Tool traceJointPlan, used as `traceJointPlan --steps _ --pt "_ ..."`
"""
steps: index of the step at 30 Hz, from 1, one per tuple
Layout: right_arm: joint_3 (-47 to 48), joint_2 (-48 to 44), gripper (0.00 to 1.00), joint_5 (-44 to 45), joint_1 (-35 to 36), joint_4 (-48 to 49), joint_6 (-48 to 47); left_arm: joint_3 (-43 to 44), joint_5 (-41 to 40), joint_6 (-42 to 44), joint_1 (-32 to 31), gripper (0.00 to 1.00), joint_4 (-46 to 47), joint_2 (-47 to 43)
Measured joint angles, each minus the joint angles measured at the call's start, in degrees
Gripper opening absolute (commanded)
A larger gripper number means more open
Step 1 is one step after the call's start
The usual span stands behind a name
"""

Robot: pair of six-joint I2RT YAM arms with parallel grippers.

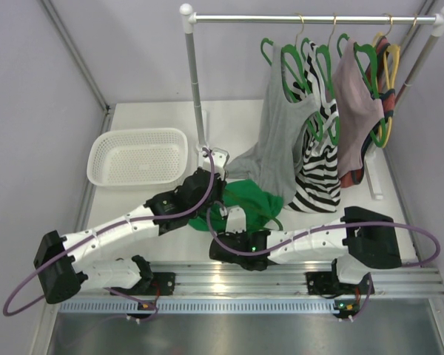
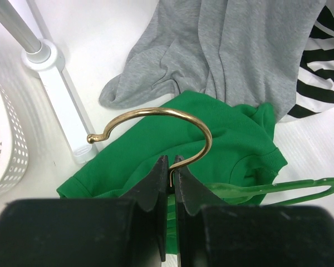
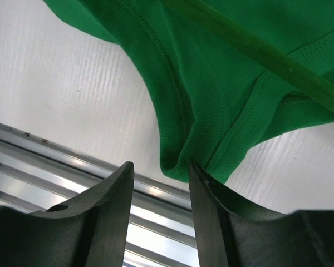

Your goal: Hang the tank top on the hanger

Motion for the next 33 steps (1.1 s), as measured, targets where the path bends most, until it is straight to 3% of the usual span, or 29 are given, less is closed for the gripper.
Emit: traceJointPlan --steps 9,25,33 --pt "0.6 0.8 0.45 1.6 0.2 -4.2 1.9 0.0 0.2 -0.6 0.0 0.00 0.3 -0.5" --pt "0.6 0.7 0.37 6.6 -0.1 -9.6 5.5 -0.1 0.5 -1.0 0.0 0.00 0.3 -1.8" --pt "2.1 0.7 0.39 10.3 0.6 -14.6 6.8 -0.2 0.7 -1.0 0.0 0.00 0.3 -1.8"
